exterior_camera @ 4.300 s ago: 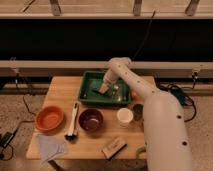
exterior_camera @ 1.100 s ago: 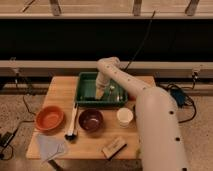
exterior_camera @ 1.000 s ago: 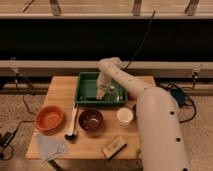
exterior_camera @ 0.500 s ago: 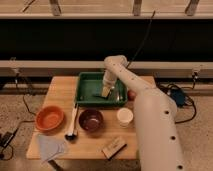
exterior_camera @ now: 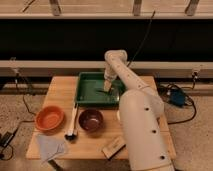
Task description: Wipe tray with sponge
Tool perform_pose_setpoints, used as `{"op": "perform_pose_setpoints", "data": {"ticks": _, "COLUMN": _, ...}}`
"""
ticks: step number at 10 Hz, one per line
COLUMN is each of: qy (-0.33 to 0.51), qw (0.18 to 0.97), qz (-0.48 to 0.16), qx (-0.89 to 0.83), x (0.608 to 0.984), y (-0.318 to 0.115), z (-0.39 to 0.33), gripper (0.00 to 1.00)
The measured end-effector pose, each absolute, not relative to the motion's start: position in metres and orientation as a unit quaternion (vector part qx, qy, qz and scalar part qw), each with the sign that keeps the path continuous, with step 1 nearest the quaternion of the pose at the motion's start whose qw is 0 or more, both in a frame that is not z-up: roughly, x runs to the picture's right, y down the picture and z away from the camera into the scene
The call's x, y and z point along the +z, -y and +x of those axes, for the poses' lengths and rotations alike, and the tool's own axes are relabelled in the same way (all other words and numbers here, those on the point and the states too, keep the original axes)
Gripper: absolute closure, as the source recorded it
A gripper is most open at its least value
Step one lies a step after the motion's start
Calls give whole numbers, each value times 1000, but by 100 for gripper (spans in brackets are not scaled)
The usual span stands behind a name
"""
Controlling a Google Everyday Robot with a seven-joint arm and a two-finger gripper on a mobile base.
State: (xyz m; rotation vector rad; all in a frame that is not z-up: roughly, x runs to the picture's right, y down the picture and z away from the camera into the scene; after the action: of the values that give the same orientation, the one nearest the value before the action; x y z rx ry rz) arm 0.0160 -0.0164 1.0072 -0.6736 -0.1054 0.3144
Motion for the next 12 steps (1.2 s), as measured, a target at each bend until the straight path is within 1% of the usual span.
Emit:
{"op": "perform_pose_setpoints", "data": {"ticks": 3, "qy": 64, "qw": 933, "qz": -328, "qx": 135, "x": 1011, "y": 25, "z": -21, "gripper": 100}}
{"op": "perform_pose_setpoints", "data": {"ticks": 6, "qy": 94, "qw": 934, "qz": -330, "qx": 103, "x": 1003, "y": 22, "z": -65, "gripper": 100}}
{"op": "perform_pose_setpoints", "data": {"ticks": 8, "qy": 111, "qw": 932, "qz": -335, "qx": 84, "x": 992, "y": 9, "z": -75, "gripper": 100}}
{"op": "perform_pose_setpoints", "data": {"ticks": 12, "qy": 128, "qw": 923, "qz": -358, "qx": 68, "x": 976, "y": -32, "z": -65, "gripper": 100}}
